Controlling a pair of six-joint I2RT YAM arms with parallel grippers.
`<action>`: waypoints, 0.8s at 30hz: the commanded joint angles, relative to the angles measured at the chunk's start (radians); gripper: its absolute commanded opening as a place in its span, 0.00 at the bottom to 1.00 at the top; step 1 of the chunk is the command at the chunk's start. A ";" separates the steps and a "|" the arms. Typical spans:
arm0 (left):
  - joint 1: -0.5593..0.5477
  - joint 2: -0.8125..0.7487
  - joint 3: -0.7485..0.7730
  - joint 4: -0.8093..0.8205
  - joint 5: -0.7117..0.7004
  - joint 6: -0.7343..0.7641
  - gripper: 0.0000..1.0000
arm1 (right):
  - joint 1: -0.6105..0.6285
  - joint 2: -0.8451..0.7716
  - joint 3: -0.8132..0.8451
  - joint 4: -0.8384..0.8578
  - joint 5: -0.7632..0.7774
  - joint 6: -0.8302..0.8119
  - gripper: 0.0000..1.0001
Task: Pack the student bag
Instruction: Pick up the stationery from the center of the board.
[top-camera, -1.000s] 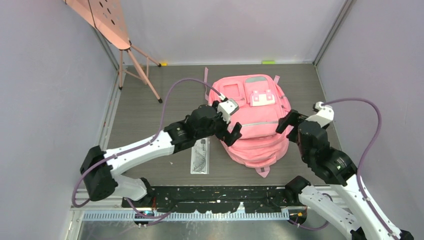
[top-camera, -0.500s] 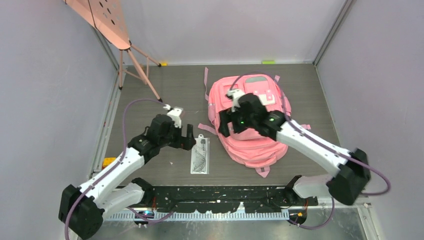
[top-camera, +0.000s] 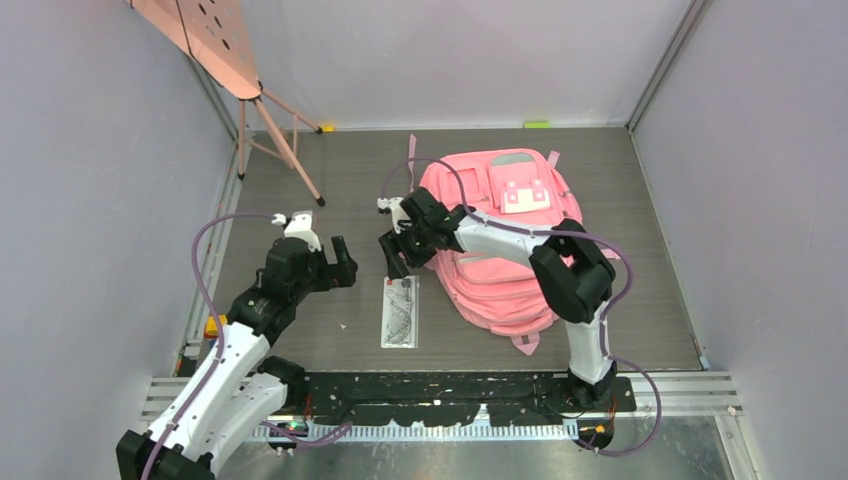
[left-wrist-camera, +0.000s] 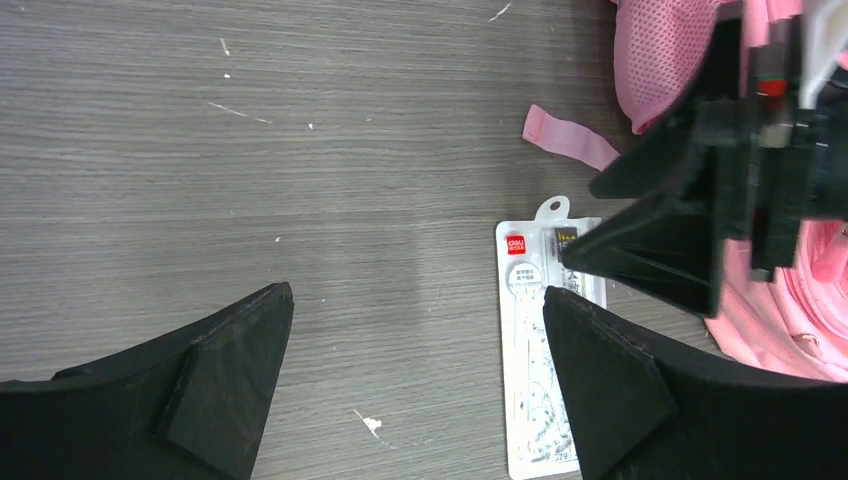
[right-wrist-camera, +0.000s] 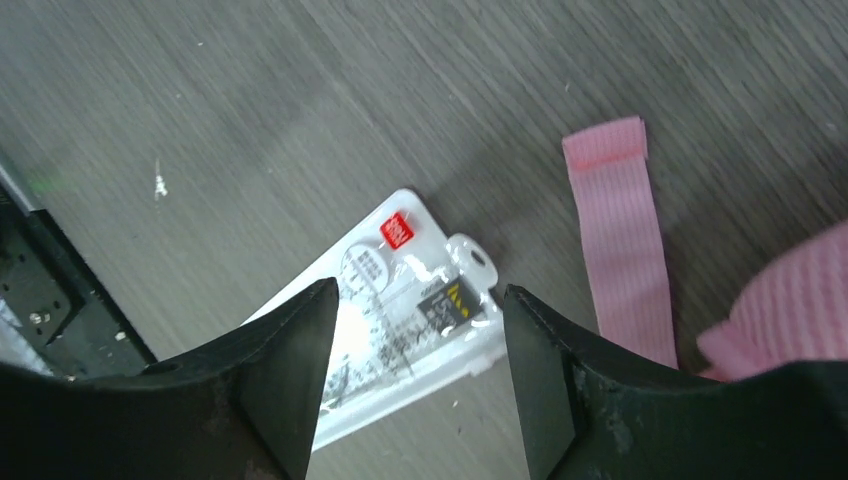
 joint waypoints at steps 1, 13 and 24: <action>0.005 -0.027 -0.022 -0.004 -0.011 -0.037 1.00 | -0.001 0.069 0.101 -0.029 -0.005 -0.085 0.66; 0.005 -0.050 -0.047 0.014 0.047 -0.086 1.00 | -0.015 0.140 0.134 -0.083 -0.026 -0.144 0.54; 0.005 -0.047 -0.050 0.026 0.085 -0.103 1.00 | -0.016 0.164 0.125 -0.024 -0.090 -0.136 0.25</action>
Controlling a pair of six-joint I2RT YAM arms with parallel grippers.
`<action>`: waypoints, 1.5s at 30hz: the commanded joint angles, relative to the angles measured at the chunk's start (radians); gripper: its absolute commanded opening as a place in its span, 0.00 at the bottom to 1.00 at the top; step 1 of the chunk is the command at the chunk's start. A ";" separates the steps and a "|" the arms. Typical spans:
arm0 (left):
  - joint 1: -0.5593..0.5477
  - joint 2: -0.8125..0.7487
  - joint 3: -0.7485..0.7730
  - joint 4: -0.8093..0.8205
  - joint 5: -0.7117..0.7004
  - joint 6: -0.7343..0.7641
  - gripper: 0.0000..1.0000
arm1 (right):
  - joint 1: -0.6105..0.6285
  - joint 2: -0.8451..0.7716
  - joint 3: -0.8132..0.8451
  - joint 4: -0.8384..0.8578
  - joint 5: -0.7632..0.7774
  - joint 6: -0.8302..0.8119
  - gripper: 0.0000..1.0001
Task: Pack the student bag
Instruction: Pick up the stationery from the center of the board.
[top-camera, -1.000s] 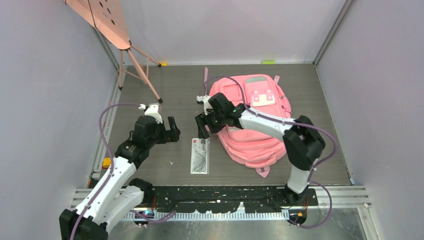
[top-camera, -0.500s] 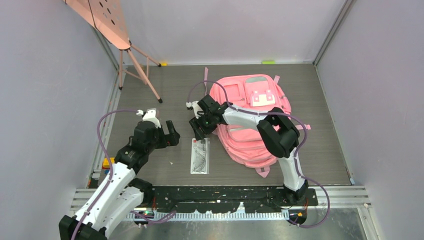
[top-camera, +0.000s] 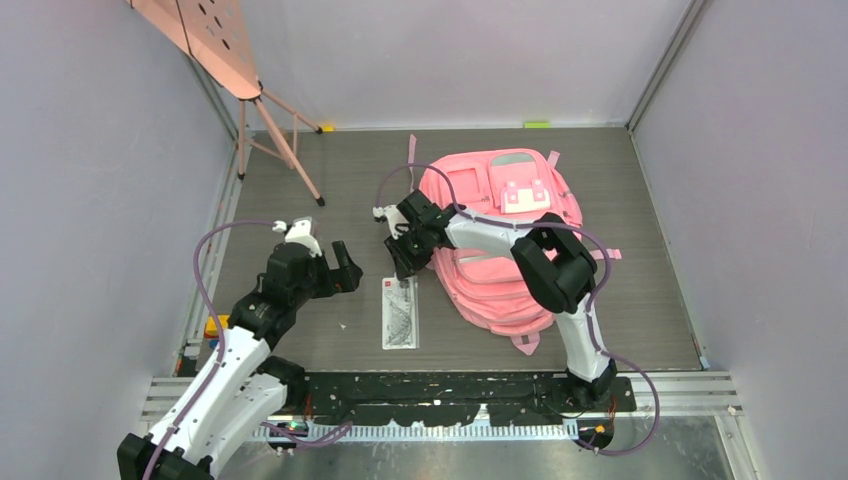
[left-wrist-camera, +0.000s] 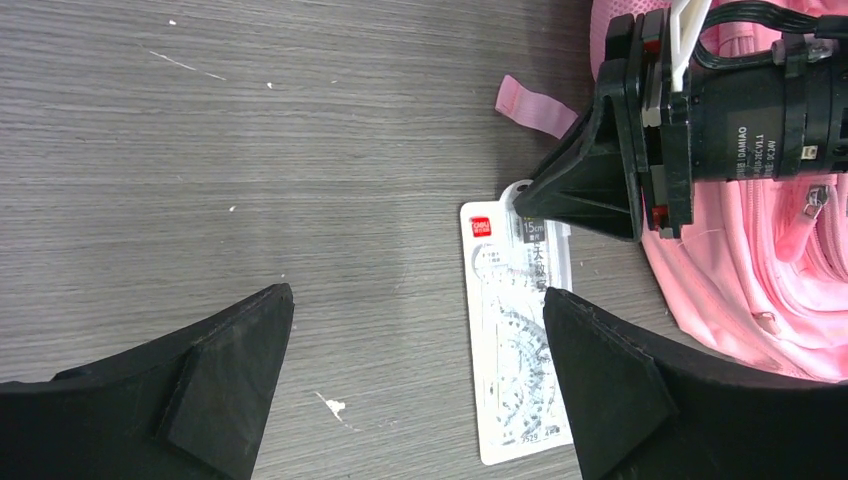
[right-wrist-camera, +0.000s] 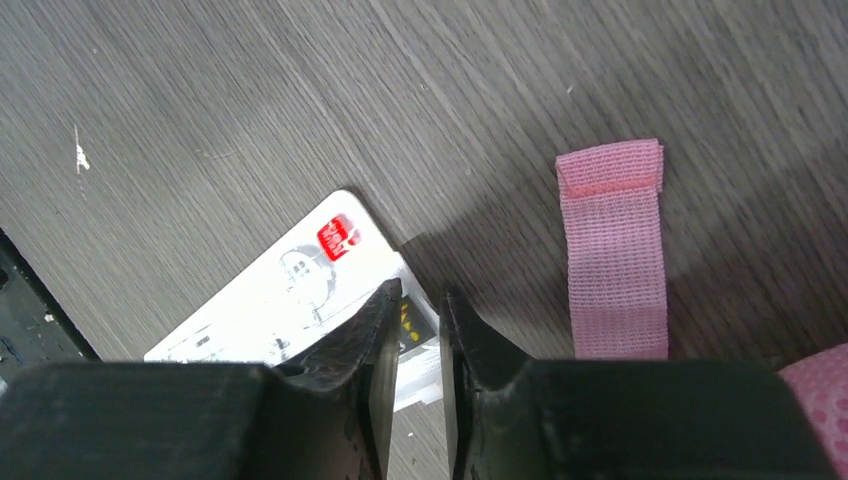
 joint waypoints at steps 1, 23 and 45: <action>0.004 -0.009 0.001 0.030 0.041 -0.015 1.00 | -0.004 0.004 0.016 0.056 -0.044 -0.004 0.23; 0.004 -0.084 0.175 0.172 0.542 0.006 1.00 | -0.034 -0.651 -0.163 0.146 -0.075 0.142 0.00; -0.018 0.087 0.250 0.530 0.966 -0.015 1.00 | -0.034 -0.939 -0.089 0.127 -0.322 0.240 0.00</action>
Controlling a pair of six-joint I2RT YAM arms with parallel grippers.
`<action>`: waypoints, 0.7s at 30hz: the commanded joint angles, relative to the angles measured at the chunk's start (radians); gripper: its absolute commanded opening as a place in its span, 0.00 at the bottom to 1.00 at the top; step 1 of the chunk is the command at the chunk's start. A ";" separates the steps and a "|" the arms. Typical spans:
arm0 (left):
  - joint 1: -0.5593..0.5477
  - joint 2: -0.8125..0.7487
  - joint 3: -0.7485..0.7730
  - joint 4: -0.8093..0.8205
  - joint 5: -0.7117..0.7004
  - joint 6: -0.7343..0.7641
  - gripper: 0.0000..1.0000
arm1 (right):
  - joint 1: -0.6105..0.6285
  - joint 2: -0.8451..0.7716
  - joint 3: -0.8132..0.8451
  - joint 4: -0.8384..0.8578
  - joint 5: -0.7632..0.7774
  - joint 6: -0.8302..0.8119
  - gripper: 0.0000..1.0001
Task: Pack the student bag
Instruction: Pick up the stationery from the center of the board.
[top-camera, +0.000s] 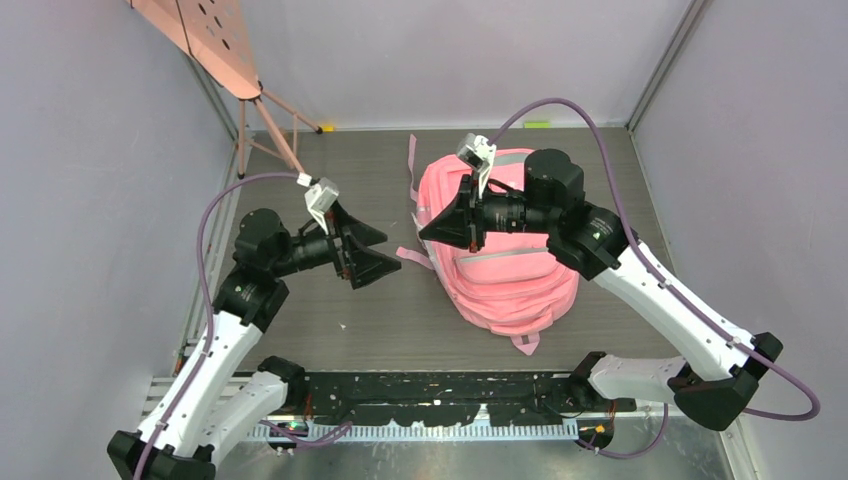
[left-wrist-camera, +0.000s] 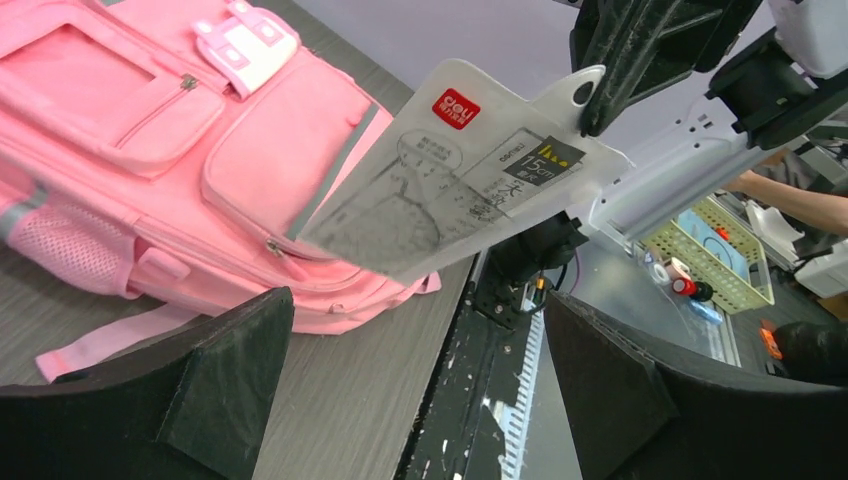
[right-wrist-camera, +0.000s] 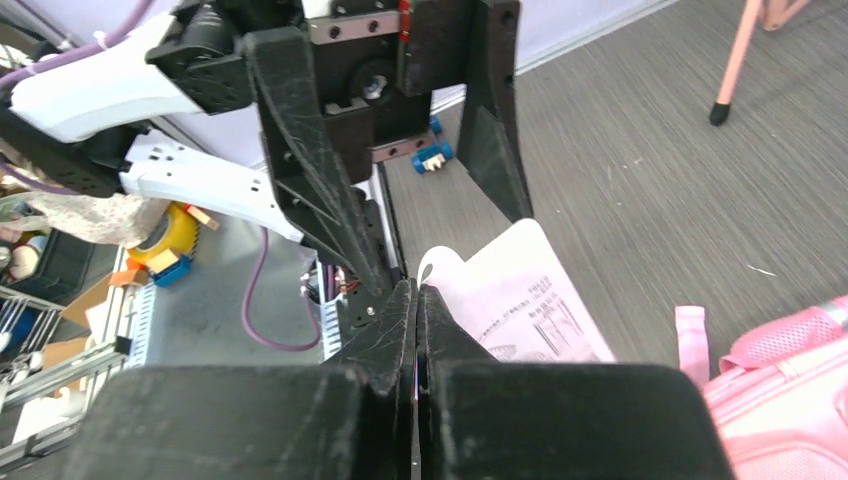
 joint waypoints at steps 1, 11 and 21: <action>-0.022 0.019 -0.026 0.210 0.092 -0.059 1.00 | -0.001 -0.020 0.044 0.068 -0.093 0.046 0.01; -0.125 0.116 -0.002 0.280 0.140 -0.018 1.00 | -0.001 -0.021 0.065 0.079 -0.155 0.078 0.00; -0.166 0.136 -0.010 0.305 0.174 -0.033 0.00 | -0.001 -0.029 0.048 0.034 0.031 0.037 0.00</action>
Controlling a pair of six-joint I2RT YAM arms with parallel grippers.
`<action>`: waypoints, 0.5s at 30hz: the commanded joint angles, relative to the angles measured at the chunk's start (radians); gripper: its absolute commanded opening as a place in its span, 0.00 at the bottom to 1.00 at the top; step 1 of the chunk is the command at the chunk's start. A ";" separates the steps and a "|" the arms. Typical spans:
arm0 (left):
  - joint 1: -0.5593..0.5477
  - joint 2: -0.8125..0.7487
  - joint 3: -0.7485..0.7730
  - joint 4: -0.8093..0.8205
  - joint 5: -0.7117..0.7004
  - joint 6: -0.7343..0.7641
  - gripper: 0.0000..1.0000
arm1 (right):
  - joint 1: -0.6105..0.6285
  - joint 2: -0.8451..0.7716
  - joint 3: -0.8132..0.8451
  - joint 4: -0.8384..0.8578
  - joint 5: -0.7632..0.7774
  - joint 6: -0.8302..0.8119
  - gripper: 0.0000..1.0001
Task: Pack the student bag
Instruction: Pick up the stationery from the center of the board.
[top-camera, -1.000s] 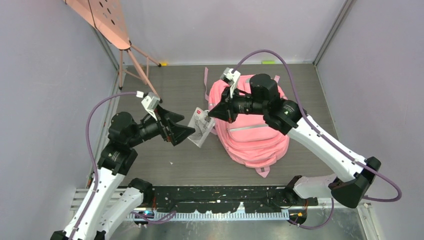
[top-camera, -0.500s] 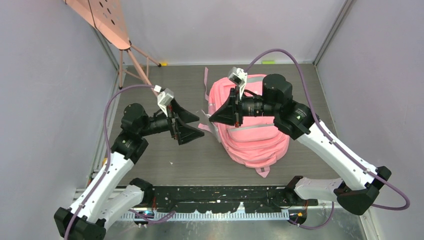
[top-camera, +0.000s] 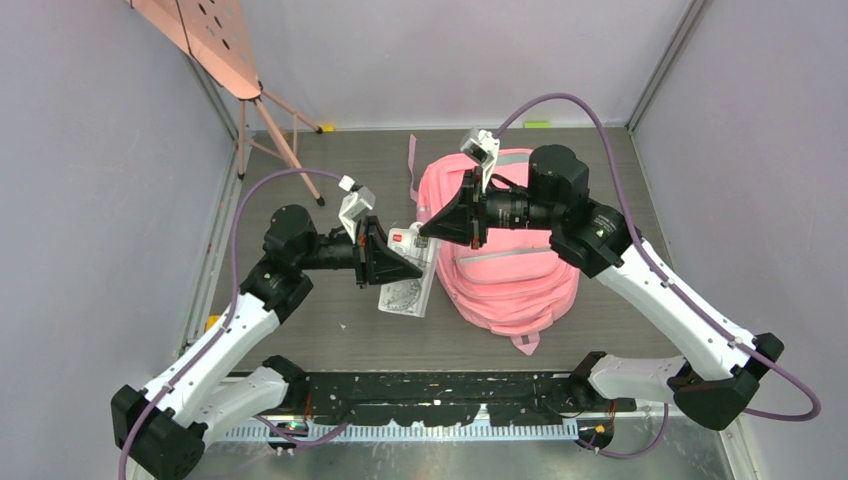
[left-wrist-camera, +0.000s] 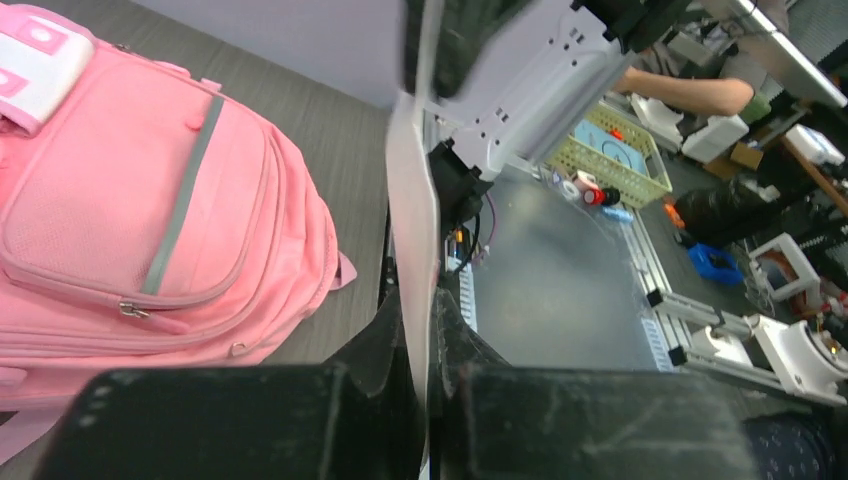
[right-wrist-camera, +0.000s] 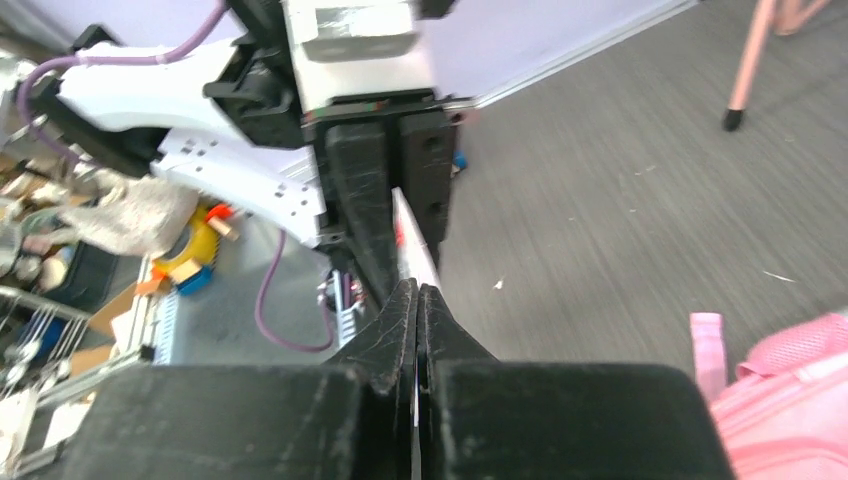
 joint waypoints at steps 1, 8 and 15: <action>-0.009 -0.017 0.006 0.054 0.009 -0.001 0.00 | -0.001 -0.032 0.022 0.020 0.120 -0.014 0.00; -0.009 -0.063 -0.035 0.148 -0.117 -0.071 0.00 | -0.001 -0.075 -0.055 0.054 0.267 0.011 0.53; -0.009 -0.093 -0.074 0.315 -0.288 -0.189 0.00 | -0.001 -0.122 -0.208 0.171 0.130 0.117 0.91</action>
